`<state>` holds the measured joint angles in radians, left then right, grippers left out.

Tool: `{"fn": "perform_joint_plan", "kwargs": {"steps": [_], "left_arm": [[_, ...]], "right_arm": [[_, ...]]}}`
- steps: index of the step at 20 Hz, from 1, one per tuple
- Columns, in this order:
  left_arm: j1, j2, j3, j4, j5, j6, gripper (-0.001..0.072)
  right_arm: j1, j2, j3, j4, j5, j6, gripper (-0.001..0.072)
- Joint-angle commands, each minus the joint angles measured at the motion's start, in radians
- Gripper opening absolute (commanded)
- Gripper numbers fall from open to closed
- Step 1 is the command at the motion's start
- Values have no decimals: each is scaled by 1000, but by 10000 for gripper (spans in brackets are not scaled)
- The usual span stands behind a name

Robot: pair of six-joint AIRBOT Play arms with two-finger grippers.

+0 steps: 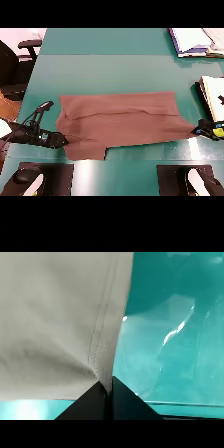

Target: Fold the shirts.

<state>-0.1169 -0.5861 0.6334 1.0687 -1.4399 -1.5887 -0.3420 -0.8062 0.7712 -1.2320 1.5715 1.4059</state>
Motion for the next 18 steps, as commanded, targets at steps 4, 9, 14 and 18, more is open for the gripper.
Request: {"fn": "perform_joint_plan", "kwargs": {"steps": [4,9,14,18], "left_arm": [[0,-267,212,210,310,33,22],[0,-561,318,215,551,78,23],[0,-645,357,208,596,48,552],[0,-645,421,187,466,53,423]], "right_arm": [[141,-267,245,18,-91,18,16],[235,-637,489,137,-196,36,17],[216,-824,668,280,-179,-5,442],[132,-793,648,260,-90,-69,528]]}}
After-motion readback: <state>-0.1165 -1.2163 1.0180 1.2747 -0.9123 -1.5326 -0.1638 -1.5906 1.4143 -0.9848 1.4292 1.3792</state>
